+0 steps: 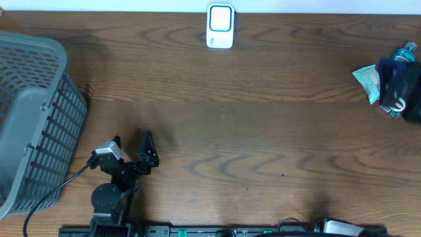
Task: Scan the item barcode
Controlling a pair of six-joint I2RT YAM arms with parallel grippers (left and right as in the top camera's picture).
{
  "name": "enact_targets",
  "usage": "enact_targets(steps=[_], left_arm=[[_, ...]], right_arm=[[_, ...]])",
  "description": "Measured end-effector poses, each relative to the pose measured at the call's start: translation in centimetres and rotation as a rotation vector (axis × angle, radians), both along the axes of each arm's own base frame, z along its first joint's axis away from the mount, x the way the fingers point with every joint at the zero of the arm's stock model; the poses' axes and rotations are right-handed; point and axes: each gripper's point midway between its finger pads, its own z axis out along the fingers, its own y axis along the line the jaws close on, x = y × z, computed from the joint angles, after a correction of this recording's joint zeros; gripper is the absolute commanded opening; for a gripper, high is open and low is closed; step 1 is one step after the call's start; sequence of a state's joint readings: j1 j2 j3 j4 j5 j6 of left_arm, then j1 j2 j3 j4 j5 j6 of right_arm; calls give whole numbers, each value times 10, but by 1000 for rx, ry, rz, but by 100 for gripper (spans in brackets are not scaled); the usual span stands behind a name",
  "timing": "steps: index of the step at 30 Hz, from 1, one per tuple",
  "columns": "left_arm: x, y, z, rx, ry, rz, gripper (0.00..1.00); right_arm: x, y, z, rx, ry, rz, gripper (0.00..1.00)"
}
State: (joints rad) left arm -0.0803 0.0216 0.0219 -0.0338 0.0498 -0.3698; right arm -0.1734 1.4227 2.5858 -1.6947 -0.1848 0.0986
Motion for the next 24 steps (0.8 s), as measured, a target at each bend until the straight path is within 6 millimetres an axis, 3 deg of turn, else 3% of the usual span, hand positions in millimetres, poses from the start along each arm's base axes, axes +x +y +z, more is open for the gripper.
enact_targets(steps=[9, 24], left_arm=[[0, 0, 0, 0, 0, 0, 98], [0, 0, 0, 0, 0, 0, 98]], right_arm=[[-47, 12, 22, -28, -117, 28, 99], [-112, 9, 14, -109, -253, -41, 99]])
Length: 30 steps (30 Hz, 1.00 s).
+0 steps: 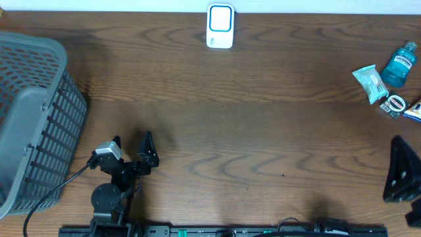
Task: Scan the item barcode
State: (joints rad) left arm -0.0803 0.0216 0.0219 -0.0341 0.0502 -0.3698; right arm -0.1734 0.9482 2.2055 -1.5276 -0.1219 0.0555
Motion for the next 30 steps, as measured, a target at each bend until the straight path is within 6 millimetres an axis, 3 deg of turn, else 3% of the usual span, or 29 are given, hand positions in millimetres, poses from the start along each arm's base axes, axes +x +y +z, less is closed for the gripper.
enact_targets(steps=[6, 13, 23, 30], left_arm=[[0, 0, 0, 0, -1, 0, 98], [0, 0, 0, 0, 0, 0, 98], [0, 0, 0, 0, 0, 0, 98], [0, 0, 0, 0, 0, 0, 97]], right_arm=[[9, -4, -30, -15, -70, -12, 99], [48, -5, -97, -26, -182, 19, 99], [88, 5, -185, -41, -418, 90, 99], [110, 6, -259, -38, -440, 102, 99]])
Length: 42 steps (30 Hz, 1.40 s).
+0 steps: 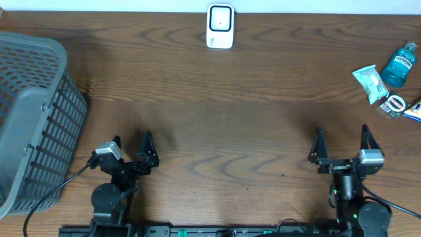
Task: Scan the item barcode
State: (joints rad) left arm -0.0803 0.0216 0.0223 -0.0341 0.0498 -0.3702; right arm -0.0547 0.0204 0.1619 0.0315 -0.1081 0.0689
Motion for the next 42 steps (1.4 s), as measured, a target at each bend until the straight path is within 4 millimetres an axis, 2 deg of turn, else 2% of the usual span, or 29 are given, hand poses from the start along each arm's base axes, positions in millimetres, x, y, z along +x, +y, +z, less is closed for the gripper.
enact_targets(steps=[5, 8, 12, 14, 37, 42], left_arm=[[0, 0, 0, 0, 0, 0, 98], [0, 0, 0, 0, 0, 0, 98], [0, 0, 0, 0, 0, 0, 98], [0, 0, 0, 1, 0, 0, 98], [0, 0, 0, 4, 0, 0, 98], [1, 7, 6, 7, -26, 39, 98]], right_arm=[[10, -1, -39, 3, 56, 0, 99], [13, -1, -55, 9, 91, 1, 99], [14, -1, -89, 23, 217, 1, 99], [14, -1, -97, 25, 246, 1, 99], [14, -1, -97, 32, 247, 1, 99], [14, -1, -97, 32, 247, 1, 99]])
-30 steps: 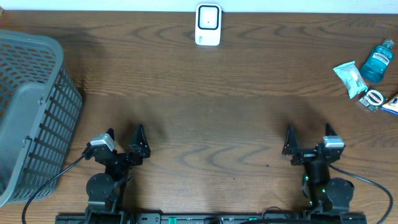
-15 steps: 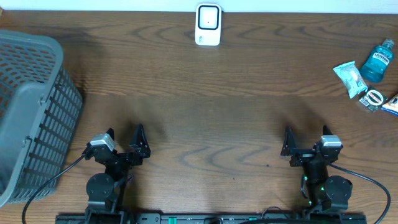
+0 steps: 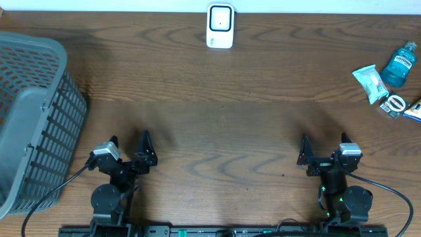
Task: Scan the item barcode
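Note:
The white barcode scanner [image 3: 220, 26] stands at the back middle of the table. The items lie at the far right: a blue mouthwash bottle [image 3: 399, 64], a pale green packet [image 3: 368, 83], a small white ring-shaped item [image 3: 396, 103] and a blue-white item [image 3: 414, 112] cut by the frame edge. My left gripper [image 3: 129, 143] sits open near the front left. My right gripper [image 3: 324, 145] sits open near the front right, well short of the items. Both hold nothing.
A large grey mesh basket [image 3: 29, 118] fills the left side, close to the left arm. The wooden table [image 3: 217, 125] stretches between the two arms and the scanner.
My right gripper has shifted a little to the left, from about the right front to nearer the table's middle front. The left gripper has turned very slightly. Items and scanner stay put.
At first my right arm hung over the items at the far right, covering some of them. Then it was at the right edge, lower down, with the items uncovered. Later it rested open at the front right, and now a little further left. The left arm barely moved.

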Controlling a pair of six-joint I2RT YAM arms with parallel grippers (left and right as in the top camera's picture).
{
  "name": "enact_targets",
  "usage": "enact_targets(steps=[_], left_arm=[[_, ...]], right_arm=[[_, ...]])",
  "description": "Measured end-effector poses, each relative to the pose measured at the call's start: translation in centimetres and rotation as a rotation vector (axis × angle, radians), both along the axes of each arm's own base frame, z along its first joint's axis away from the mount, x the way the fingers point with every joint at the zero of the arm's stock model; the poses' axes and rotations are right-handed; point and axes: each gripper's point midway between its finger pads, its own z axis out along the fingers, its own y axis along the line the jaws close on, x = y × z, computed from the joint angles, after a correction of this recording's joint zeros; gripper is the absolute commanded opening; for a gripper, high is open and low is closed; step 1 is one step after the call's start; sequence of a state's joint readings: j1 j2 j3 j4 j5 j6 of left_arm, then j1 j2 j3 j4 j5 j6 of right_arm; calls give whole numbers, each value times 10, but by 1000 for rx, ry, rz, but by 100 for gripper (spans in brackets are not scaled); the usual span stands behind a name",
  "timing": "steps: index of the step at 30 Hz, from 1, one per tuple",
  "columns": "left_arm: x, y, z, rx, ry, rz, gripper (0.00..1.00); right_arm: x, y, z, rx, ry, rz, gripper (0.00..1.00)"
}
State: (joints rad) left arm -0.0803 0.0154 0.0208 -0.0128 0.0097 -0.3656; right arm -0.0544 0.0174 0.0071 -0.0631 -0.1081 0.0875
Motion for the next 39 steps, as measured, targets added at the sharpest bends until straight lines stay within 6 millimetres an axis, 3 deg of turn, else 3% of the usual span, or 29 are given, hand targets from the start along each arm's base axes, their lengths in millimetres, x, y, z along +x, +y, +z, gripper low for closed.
enact_targets(steps=[6, 12, 20, 39], left_arm=[[1, 9, 23, 26, -99, 51, 98], [0, 11, -2, 123, 3, 52, 98], [-1, 4, -3, 272, 4, -4, 98], [-1, 3, -3, 293, 3, -14, 98]], right_arm=[[0, 0, 0, 0, 0, 0, 99], [0, 0, 0, 0, -1, 0, 99], [0, 0, 0, 0, 0, 0, 99], [0, 0, 0, 0, 0, 0, 99]])
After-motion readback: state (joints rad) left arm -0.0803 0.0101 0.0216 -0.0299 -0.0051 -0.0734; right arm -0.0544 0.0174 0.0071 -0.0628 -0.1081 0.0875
